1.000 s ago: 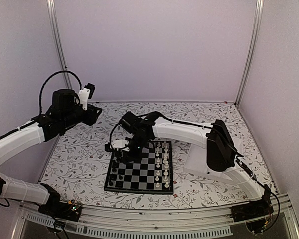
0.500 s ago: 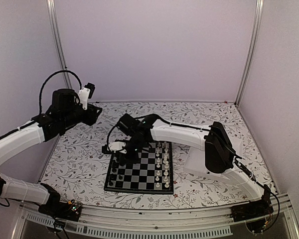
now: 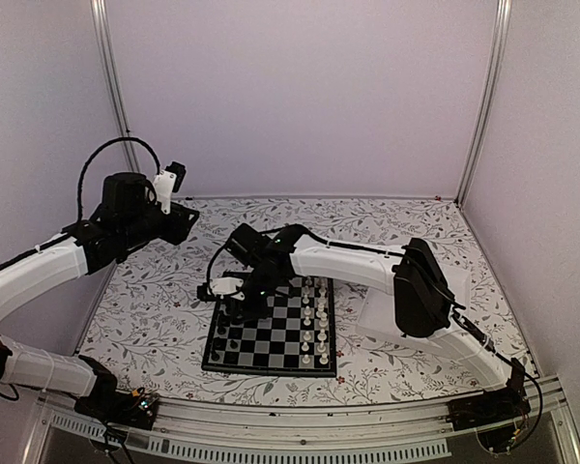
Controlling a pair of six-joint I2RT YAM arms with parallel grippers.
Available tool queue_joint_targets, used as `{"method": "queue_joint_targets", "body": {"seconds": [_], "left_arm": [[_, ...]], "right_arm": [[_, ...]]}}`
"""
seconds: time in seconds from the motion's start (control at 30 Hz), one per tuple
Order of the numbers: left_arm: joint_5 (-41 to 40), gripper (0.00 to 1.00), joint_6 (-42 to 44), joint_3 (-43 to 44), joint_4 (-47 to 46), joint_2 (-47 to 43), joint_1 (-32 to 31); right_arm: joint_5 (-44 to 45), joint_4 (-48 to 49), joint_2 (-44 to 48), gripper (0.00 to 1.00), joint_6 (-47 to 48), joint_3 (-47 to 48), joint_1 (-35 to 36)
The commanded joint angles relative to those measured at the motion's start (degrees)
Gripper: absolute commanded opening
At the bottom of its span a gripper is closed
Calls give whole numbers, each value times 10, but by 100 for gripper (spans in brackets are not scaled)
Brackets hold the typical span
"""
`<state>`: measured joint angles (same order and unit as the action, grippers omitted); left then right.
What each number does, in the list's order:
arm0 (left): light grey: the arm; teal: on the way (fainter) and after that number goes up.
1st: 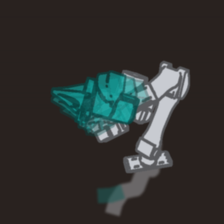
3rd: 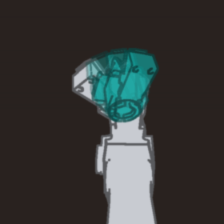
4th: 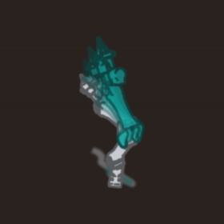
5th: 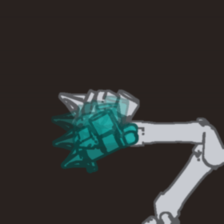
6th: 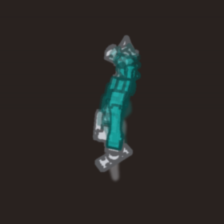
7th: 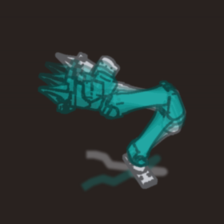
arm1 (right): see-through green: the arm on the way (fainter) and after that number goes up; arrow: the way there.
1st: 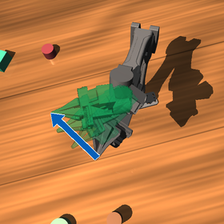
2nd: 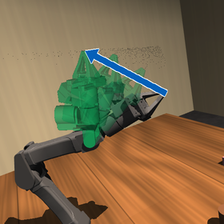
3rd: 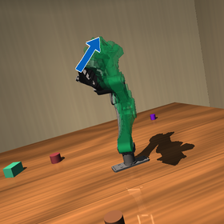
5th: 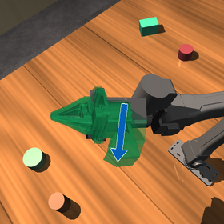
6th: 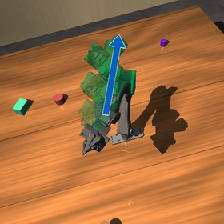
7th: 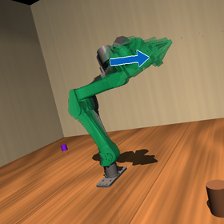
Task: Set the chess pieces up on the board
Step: Place the chess piece on the chessboard, then pick up the chess piece from the storage box.
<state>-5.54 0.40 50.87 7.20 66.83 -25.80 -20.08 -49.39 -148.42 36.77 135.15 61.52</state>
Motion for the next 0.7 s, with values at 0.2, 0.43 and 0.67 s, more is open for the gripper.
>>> {"method": "queue_joint_targets", "body": {"seconds": [0.2, 0.43, 0.67], "left_arm": [[6, 48, -2, 18, 2, 9, 4], [16, 48, -2, 21, 6, 15, 3], [16, 48, -2, 21, 7, 20, 4]], "right_arm": [[28, -8, 39, 27, 2, -15, 5], [56, -14, 106, 38, 8, -83, 3], [79, -19, 201, 41, 3, -207, -19]]}}
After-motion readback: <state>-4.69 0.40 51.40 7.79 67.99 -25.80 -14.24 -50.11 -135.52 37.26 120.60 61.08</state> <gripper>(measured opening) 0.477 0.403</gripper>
